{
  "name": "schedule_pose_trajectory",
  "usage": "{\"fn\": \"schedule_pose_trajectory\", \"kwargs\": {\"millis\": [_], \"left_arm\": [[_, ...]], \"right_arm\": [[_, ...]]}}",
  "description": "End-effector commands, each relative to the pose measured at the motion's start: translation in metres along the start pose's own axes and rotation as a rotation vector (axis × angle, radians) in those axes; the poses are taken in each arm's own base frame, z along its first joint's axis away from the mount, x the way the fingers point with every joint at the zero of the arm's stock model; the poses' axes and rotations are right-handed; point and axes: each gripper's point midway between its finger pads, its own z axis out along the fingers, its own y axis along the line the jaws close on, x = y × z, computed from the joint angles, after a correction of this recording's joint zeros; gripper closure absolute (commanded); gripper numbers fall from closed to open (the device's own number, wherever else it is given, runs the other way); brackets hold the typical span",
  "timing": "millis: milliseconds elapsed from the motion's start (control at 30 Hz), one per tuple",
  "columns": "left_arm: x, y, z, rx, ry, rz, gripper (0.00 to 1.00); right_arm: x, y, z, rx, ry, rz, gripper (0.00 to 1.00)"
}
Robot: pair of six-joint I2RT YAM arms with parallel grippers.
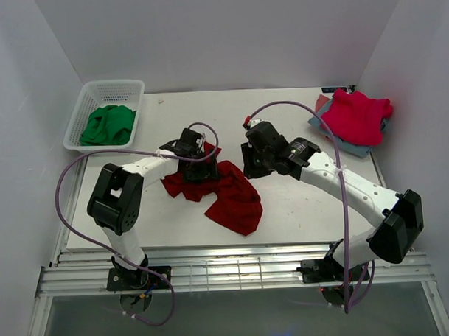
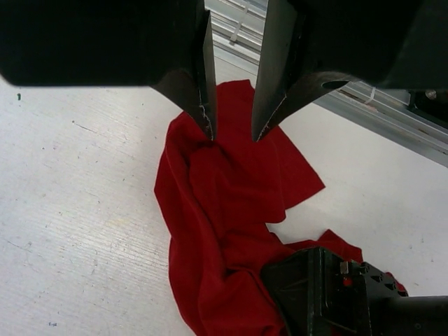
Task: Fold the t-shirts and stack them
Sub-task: Flatten out the tshirt
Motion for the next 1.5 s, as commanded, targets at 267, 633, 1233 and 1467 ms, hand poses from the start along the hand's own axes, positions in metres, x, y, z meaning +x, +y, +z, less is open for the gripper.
{"fn": "schedule_pose_trajectory", "kwargs": {"millis": [267, 633, 1233, 1467], "left_arm": [[0.014, 0.113, -0.006, -0.386, 0.030, -0.126, 0.06], [-0.058, 0.067, -0.045, -0.201, -0.179, -0.113, 0.06], [-0.145, 0.034, -0.197, -0.182, -0.555, -0.056, 0.03], [-0.134, 0.044, -0.196, -0.199, -0.544, -0.075, 0.03]], "right_arm": [[0.012, -0.004, 0.069, 0.059, 0.060, -0.040, 0.68], [0.028, -0.015, 0.138, 0.112, 0.152, -0.129, 0.67], [-0.117, -0.074, 0.106, 0.278, -0.095, -0.148, 0.92], [-0.237, -0.109, 0.000, 0.401, -0.390, -0.089, 0.92]]}}
